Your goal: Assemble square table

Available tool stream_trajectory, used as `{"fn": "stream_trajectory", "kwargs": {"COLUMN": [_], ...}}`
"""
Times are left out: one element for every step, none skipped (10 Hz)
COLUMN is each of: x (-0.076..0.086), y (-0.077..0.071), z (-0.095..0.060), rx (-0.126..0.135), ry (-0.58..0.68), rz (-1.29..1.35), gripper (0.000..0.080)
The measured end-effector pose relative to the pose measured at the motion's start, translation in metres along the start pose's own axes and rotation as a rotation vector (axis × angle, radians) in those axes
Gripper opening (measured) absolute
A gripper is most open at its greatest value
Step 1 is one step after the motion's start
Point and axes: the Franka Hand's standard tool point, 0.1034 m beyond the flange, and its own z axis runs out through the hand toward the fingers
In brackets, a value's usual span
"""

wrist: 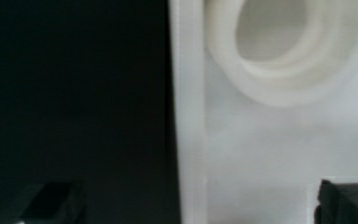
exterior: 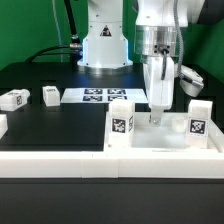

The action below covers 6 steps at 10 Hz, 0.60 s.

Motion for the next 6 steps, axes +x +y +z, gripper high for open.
{"fn": "stream_trajectory", "kwargs": {"x": [0.0023,0.0004,0.0002,0.0,0.0,0.0], "y": [-0.0001,0.0004,0.0005,0.0006,0.0007,0.0008], "z": [0.0006,0.0007,0.0008,0.001,0.0011,0.0012], "rx": [-0.009,-0.009,-0.009,-0.01,-0.01,-0.01], "ry": [-0.001,-0.001,-0.001,-0.001,-0.001,-0.001], "rz": [-0.007,-0.01,-0.011,-0.012,-0.012,-0.012], "gripper": [0.0649,0.0525,0.0525,0.0385,0.0245,0.0245]}}
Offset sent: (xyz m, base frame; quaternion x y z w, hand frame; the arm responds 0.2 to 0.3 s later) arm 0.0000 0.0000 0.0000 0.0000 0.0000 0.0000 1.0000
